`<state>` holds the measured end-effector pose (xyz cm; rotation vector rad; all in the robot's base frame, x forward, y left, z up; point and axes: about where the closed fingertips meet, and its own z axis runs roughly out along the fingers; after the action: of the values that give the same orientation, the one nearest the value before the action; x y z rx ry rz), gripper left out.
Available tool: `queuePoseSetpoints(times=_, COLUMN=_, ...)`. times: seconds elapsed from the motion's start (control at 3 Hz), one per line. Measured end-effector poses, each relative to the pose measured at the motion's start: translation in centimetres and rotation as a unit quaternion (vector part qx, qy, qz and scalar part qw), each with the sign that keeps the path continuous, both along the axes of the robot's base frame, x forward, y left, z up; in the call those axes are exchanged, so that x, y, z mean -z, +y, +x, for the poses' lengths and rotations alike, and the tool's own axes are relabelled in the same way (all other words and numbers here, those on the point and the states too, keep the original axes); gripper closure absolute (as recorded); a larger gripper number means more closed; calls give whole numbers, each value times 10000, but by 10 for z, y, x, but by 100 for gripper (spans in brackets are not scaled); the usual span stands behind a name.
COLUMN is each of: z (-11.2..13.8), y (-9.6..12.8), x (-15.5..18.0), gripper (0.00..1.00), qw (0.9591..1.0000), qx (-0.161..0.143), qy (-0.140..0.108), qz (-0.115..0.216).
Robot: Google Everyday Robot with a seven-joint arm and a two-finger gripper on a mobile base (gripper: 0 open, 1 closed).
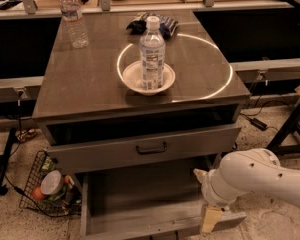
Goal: Close middle drawer
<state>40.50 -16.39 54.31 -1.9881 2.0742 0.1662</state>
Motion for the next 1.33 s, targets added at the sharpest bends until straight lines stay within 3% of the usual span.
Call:
queuePoseSetpoints(times=0.33, z=9, y=-4, x=34, gripper=0, qw=9999, qx=-67, qy=-63, qz=42)
queuePoseSetpoints(times=1.0, z=14, y=-13, x=94, gripper=0, qw=9996, qx=-215, qy=43, qz=164)
queuePoseSetpoints(times=1.33, z=14, y=-16, x=110, gripper=15, qw=9993, qx=-258, qy=108, qz=240)
